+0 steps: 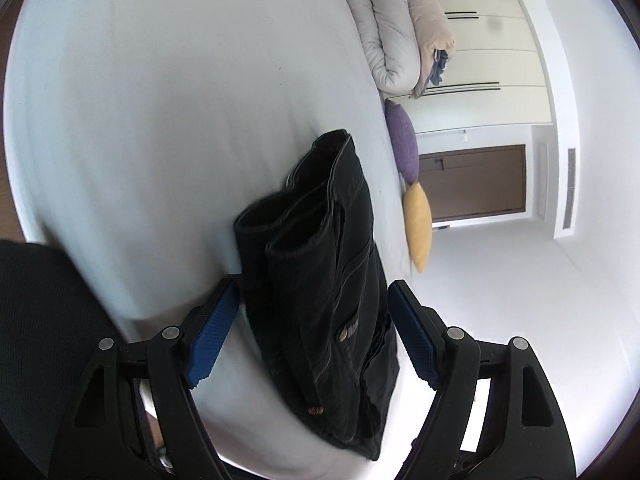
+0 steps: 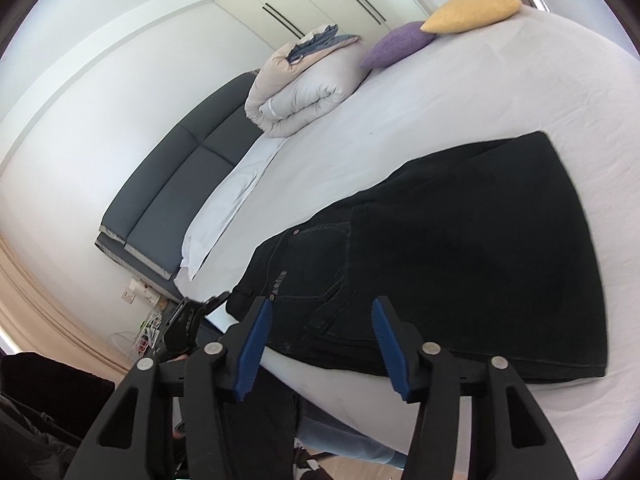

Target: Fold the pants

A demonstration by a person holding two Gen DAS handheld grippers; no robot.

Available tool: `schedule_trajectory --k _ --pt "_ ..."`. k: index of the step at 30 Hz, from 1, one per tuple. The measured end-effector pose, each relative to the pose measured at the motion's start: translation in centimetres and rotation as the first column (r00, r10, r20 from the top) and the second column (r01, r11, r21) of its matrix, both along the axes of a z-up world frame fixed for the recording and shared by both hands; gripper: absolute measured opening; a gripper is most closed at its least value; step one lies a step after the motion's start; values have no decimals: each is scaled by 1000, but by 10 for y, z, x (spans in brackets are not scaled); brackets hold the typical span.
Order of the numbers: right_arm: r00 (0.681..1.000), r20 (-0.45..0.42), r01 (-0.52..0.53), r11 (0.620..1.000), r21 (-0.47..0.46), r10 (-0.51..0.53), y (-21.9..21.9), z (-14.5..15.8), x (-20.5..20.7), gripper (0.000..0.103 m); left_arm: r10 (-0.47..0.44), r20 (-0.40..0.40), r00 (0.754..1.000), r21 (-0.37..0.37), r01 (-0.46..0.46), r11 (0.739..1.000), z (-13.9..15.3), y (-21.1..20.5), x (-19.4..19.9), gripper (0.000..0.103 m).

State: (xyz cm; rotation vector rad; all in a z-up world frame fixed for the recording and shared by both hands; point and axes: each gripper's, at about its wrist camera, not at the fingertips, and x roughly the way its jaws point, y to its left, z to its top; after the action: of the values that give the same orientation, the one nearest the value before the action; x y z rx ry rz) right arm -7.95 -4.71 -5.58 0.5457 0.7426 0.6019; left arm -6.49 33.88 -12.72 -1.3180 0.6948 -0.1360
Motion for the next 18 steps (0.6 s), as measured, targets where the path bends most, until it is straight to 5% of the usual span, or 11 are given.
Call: schedule_trajectory --k 6,8,9,14,18 --pt "999 -10 -44 999 -32 44 24 11 24 42 -27 25 999 -37 28 999 1 -1 15 68" --pt "997 -10 -73 995 -69 73 38 15 39 42 -55 23 998 -46 56 997 -2 -8 21 39" --pt "997 -16 -83 992 -92 82 45 16 46 41 -64 20 998 -45 64 997 -3 -10 22 33" --pt "988 -116 -120 977 -175 101 77 3 103 30 -71 27 997 -9 71 997 -8 -15 21 21" --pt "974 -202 -146 969 -199 105 98 -14 147 21 -89 30 996 94 86 992 3 -21 23 19"
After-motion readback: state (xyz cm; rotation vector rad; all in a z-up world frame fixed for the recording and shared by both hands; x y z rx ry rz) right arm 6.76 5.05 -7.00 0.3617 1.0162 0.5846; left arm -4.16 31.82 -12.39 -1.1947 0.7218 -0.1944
